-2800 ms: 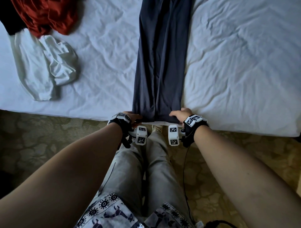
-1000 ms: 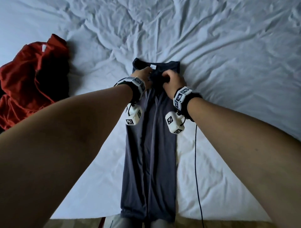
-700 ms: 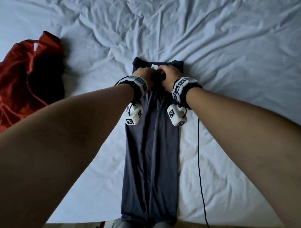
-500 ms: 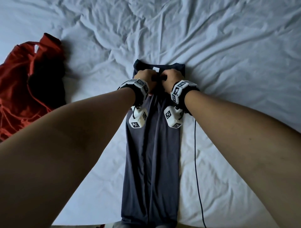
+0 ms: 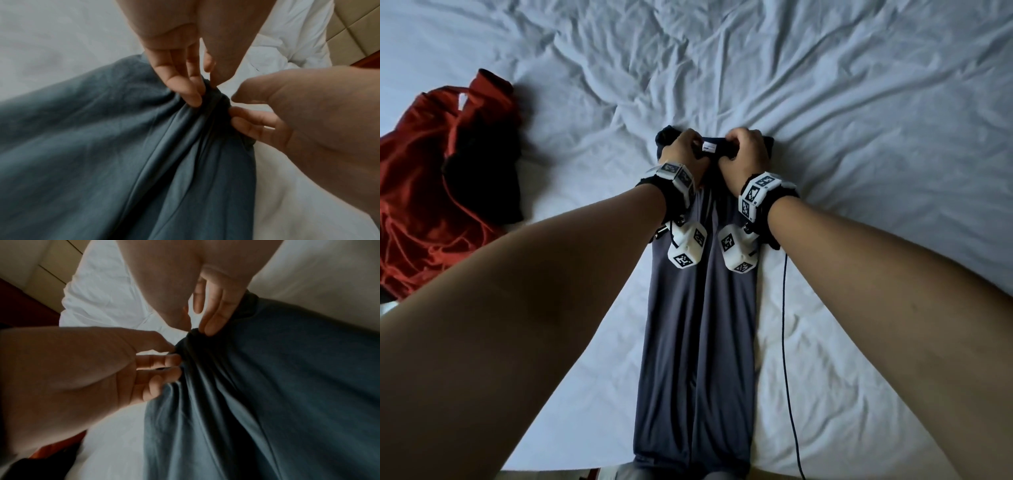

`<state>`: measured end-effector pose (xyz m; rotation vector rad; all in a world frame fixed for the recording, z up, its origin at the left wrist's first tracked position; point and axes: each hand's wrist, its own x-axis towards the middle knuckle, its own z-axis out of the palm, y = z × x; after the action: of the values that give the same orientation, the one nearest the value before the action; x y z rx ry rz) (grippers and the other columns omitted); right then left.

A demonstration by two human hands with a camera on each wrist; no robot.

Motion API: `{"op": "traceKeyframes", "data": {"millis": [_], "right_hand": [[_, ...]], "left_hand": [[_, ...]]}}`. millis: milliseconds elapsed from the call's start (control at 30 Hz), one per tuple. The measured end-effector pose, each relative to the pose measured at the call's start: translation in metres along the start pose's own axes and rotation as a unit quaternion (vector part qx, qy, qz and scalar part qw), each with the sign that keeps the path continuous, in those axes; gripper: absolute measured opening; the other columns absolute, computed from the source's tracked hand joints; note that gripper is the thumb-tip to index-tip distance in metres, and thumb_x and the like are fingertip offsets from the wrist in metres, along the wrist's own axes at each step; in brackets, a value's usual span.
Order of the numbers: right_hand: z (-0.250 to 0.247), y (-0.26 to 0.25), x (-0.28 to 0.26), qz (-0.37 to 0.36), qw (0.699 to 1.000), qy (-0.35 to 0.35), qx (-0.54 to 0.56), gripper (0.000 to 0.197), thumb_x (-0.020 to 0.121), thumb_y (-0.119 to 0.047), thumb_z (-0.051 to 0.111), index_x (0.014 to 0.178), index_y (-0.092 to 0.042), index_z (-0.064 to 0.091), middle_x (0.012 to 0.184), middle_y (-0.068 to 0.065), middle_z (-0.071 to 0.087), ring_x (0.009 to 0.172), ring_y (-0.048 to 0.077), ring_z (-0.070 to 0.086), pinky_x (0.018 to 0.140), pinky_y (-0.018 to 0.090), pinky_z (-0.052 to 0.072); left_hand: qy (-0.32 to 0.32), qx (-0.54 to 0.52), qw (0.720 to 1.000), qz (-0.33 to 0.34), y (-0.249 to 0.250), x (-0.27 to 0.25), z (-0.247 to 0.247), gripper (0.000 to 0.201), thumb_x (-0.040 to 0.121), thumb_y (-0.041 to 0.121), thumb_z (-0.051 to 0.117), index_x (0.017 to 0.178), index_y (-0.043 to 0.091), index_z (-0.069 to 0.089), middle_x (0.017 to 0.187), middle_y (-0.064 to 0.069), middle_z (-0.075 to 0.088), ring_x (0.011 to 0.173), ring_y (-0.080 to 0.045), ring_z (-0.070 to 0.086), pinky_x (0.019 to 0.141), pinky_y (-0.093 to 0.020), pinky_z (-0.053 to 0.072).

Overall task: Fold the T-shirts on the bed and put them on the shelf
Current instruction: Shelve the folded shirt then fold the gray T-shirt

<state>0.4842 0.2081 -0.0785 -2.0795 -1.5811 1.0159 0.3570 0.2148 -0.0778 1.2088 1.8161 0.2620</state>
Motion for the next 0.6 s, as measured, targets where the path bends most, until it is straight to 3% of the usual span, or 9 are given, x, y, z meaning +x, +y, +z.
{"op": "traceKeyframes", "data": {"millis": [100, 167, 267, 367, 433, 500, 600], "right_hand": [[0.006, -0.003, -0.021, 0.039, 0.996, 0.028, 0.076, 0.008, 0.077, -0.011, 0.058, 0.083, -0.015, 0.062, 0.091, 0.008, 0.065, 0.084, 0.023, 0.062, 0.082, 0.035, 0.05], [0.013, 0.002, -0.034, 0.13, 0.984, -0.032, 0.118, 0.012, 0.081, -0.017, 0.056, 0.069, -0.02, 0.058, 0.077, 0.007, 0.069, 0.071, 0.025, 0.069, 0.07, 0.041, 0.058], [0.016, 0.006, -0.066, 0.274, 0.923, -0.154, 0.219, 0.016, 0.092, -0.017, 0.05, 0.077, -0.017, 0.056, 0.076, 0.005, 0.063, 0.06, 0.02, 0.064, 0.056, 0.032, 0.054], [0.018, 0.016, -0.095, 0.334, 0.881, -0.229, 0.243, 0.014, 0.094, -0.02, 0.049, 0.092, -0.01, 0.058, 0.089, 0.004, 0.065, 0.07, 0.021, 0.066, 0.066, 0.033, 0.056], [0.022, 0.024, -0.113, 0.351, 0.868, -0.259, 0.238, 0.013, 0.091, -0.023, 0.052, 0.088, -0.012, 0.058, 0.094, 0.004, 0.068, 0.075, 0.022, 0.068, 0.085, 0.04, 0.054], [0.029, 0.03, -0.133, 0.364, 0.857, -0.288, 0.224, 0.012, 0.09, -0.026, 0.055, 0.087, -0.014, 0.057, 0.092, 0.004, 0.068, 0.078, 0.021, 0.069, 0.094, 0.043, 0.049], [0.035, 0.029, -0.163, 0.376, 0.846, -0.32, 0.199, 0.012, 0.089, -0.025, 0.06, 0.09, -0.014, 0.056, 0.088, 0.002, 0.061, 0.072, 0.018, 0.064, 0.071, 0.034, 0.046]], "left_hand": [[0.039, 0.004, 0.999, -0.018, -0.006, -0.017, -0.007, 0.023, 0.079, 0.027, 0.06, 0.101, 0.019, 0.059, 0.093, -0.008, 0.066, 0.084, -0.03, 0.063, 0.073, -0.033, 0.054], [0.055, 0.021, 0.997, -0.038, -0.016, -0.031, -0.013, 0.019, 0.082, 0.027, 0.058, 0.097, 0.016, 0.062, 0.095, -0.01, 0.068, 0.088, -0.031, 0.063, 0.072, -0.03, 0.049], [0.061, 0.023, 0.995, -0.081, -0.04, -0.054, -0.019, 0.018, 0.083, 0.025, 0.057, 0.097, 0.014, 0.06, 0.096, -0.011, 0.066, 0.088, -0.033, 0.062, 0.071, -0.031, 0.047], [0.058, 0.022, 0.99, -0.124, -0.069, -0.078, -0.021, 0.025, 0.084, 0.027, 0.056, 0.103, 0.012, 0.057, 0.099, -0.011, 0.063, 0.09, -0.033, 0.061, 0.078, -0.035, 0.051], [0.048, 0.023, 0.986, -0.156, -0.088, -0.096, -0.019, 0.028, 0.084, 0.03, 0.055, 0.105, 0.012, 0.055, 0.102, -0.011, 0.062, 0.089, -0.033, 0.06, 0.079, -0.036, 0.05], [0.022, 0.015, 0.983, -0.182, -0.106, -0.115, -0.015, 0.029, 0.082, 0.035, 0.055, 0.102, 0.015, 0.054, 0.1, -0.01, 0.063, 0.084, -0.032, 0.061, 0.078, -0.035, 0.052], [-0.018, -0.019, 0.978, -0.205, -0.13, -0.138, -0.006, 0.024, 0.072, 0.042, 0.057, 0.087, 0.024, 0.052, 0.096, -0.011, 0.068, 0.082, -0.033, 0.067, 0.08, -0.041, 0.057]]}}
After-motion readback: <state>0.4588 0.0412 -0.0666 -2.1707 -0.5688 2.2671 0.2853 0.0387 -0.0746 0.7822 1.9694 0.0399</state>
